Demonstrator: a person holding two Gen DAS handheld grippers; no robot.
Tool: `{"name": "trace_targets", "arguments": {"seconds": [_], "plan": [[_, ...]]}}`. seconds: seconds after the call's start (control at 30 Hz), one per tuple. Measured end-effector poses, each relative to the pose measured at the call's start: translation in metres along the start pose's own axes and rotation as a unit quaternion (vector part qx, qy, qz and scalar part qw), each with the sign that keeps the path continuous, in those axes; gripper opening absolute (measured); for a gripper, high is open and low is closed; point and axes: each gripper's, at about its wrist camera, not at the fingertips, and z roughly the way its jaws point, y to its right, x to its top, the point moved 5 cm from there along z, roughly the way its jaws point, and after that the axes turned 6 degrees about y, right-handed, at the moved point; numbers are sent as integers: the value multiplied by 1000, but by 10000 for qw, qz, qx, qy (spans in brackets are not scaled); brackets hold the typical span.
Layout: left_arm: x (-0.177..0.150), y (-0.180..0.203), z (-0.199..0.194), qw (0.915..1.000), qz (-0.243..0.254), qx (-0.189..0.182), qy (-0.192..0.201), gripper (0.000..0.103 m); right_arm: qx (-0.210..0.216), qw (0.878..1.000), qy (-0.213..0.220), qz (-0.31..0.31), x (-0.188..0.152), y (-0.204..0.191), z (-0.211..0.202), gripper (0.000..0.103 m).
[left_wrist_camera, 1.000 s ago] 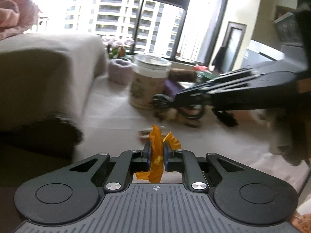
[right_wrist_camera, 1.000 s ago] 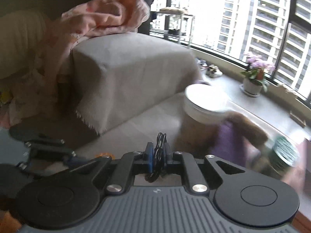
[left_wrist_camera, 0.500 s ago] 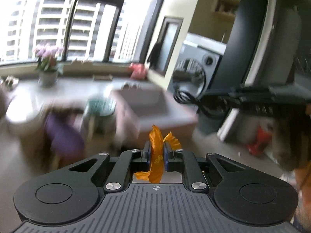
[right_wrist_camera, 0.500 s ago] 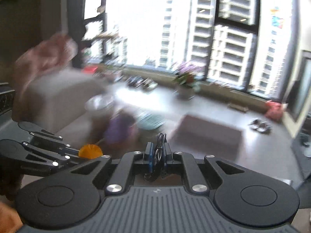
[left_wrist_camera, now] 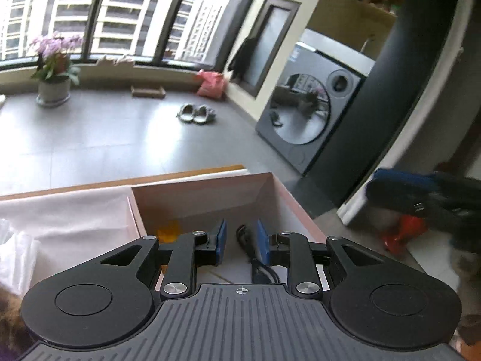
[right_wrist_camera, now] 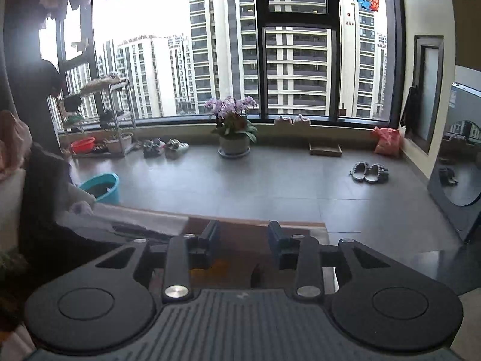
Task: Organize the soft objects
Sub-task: 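Put the flower in the pink box with left tool while right tool adds black clip, then grasp the metal clip card with left tool while right tool grasps the star keychain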
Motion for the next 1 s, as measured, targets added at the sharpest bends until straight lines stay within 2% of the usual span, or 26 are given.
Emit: {"name": "trace_targets", "arguments": {"seconds": [0.1, 0.2, 0.3, 0.37, 0.4, 0.47, 0.57, 0.6, 0.67, 0.87, 1.0], "plan": [[-8, -4, -36, 9995, 143, -29, 293, 25, -85, 9998, 24, -157, -13, -8, 0, 43], [-30, -10, -85, 9975, 426, 201, 526, 25, 3, 9992, 111, -393, -33, -27, -4, 53], [-54, -24, -146, 9937, 579, 694, 666, 25, 61, 9977, 210, -644, -55, -59, -6, 60], [-69, -42, -184, 9875, 599, 1208, 819, 25, 151, 9966, 302, -746, -70, -83, -7, 63], [-79, -57, -198, 9842, 528, 1470, 828, 25, 231, 9962, 313, -779, -76, -93, -7, 64], [-94, -76, -215, 9832, 260, 1673, 685, 25, 494, 9957, 192, -761, -88, -116, -2, 65], [-117, -97, -216, 9841, -104, 1741, 335, 25, 958, 9939, -214, -512, -106, -146, 5, 65], [-122, -101, -213, 9845, -134, 1734, 239, 25, 983, 9937, -268, -476, -110, -154, 7, 66], [-132, -103, -209, 9868, -108, 1611, 86, 25, 843, 9941, -157, -670, -113, -169, 6, 70], [-152, -106, -217, 9912, 2, 1307, -224, 25, 1136, 9874, -281, -1066, -128, -198, -3, 70], [-175, -106, -243, 9934, 209, 1070, -363, 25, 1347, 9810, -531, -1289, -136, -217, 3, 70]]}}
